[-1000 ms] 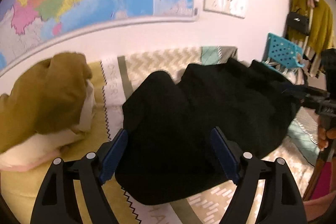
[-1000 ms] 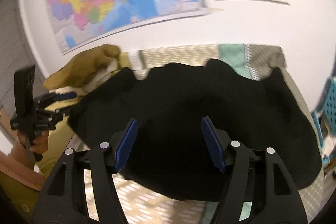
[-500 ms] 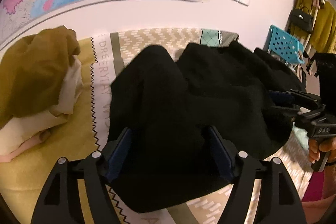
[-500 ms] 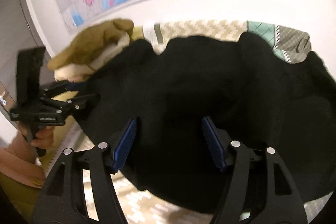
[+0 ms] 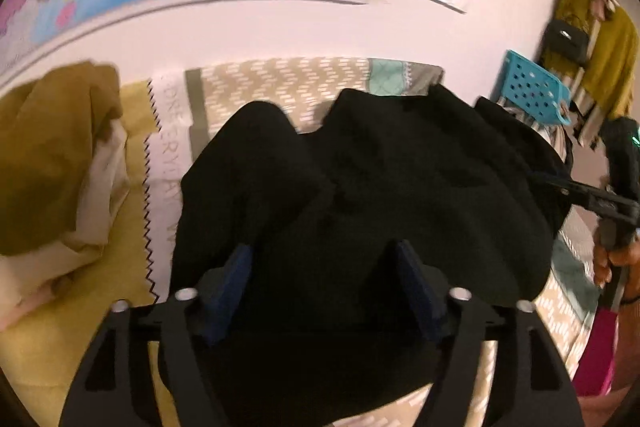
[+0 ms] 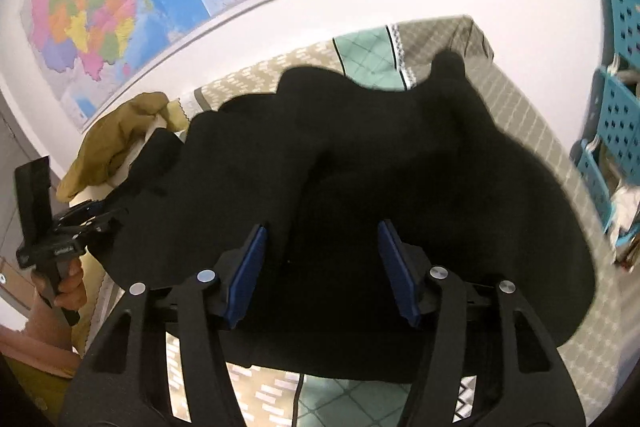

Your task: Fold large clothes

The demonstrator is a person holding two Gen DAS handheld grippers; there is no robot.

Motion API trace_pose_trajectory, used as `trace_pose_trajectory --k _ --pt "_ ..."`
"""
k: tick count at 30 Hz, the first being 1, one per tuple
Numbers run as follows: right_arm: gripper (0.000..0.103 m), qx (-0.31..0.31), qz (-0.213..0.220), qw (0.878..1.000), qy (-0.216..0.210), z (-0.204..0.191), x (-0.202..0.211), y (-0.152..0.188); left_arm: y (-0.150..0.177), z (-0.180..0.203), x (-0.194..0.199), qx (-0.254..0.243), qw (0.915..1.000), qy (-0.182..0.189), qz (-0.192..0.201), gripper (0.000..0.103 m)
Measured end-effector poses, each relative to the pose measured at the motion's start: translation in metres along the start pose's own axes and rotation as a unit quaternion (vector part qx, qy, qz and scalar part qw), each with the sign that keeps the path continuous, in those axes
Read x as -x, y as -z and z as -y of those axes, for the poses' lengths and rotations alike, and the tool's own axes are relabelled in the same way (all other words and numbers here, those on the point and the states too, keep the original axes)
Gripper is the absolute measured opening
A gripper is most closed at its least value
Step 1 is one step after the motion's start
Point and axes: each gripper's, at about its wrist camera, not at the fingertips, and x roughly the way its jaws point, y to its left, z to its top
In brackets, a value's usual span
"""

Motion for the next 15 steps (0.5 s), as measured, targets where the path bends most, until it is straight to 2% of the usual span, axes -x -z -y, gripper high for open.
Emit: trace_pose_trajectory --k 4,6,9,10,13,15 --pt "0.060 0.000 0.034 0.999 0.015 0.007 0.019 -0.015 -0.002 0.002 0.010 -0.001 0.9999 -0.006 0.013 0.074" --pt "0.060 -0.007 0.027 0.999 0.035 0.017 0.012 -0.021 -0.004 0.002 0.010 -0.005 0.9998 -0.016 0.013 0.075" --pt "0.059 -0.046 -0.004 0.997 0.057 0.048 -0.008 -0.021 -0.004 -0.009 0.000 0.015 0.9996 -0.023 -0.002 0.076" --pt "0.059 -0.065 -0.010 0.997 0.040 0.055 -0.013 -0.018 -0.004 -0.012 0.000 0.020 0.9994 -0.027 -0.004 0.079" --pt "0.062 -0.070 0.002 0.997 0.039 0.052 -0.005 -0.014 -0.003 -0.018 0.008 0.039 0.9988 -0.028 -0.002 0.079" --pt "0.068 -0.081 0.021 0.996 0.013 0.050 0.011 -0.011 0.001 -0.020 0.020 0.044 0.9985 -0.033 0.006 0.079"
